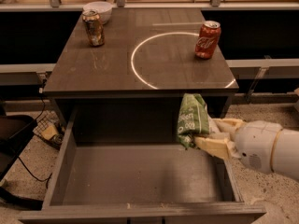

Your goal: Place green jalapeno chip bag into top drawer

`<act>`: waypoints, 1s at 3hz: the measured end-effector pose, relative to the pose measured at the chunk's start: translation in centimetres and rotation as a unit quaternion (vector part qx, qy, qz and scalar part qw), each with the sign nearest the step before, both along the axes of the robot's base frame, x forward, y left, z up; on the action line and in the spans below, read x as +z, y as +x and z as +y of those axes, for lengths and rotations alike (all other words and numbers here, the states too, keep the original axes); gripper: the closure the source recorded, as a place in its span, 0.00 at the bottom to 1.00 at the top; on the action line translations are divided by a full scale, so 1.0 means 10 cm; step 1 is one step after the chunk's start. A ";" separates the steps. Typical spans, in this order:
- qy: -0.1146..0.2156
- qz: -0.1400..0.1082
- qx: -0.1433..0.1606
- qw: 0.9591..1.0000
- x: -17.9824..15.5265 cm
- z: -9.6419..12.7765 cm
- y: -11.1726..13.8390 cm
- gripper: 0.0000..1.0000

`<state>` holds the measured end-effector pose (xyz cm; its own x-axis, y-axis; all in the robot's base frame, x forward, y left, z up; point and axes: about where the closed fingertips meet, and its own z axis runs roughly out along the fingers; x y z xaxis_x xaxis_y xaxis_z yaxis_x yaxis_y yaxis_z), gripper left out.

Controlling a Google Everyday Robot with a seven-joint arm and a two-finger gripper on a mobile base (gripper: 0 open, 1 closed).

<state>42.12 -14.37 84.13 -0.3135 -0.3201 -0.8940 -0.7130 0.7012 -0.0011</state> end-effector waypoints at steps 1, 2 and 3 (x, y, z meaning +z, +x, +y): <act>0.050 0.044 0.023 0.997 -0.41 0.10 -0.16 1.00; 0.054 0.047 0.024 0.997 -0.44 0.10 -0.16 1.00; 0.028 0.061 0.039 0.997 -0.62 0.25 0.04 1.00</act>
Offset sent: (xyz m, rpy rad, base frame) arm -0.0145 0.0088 -0.0368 0.0906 0.0799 0.0400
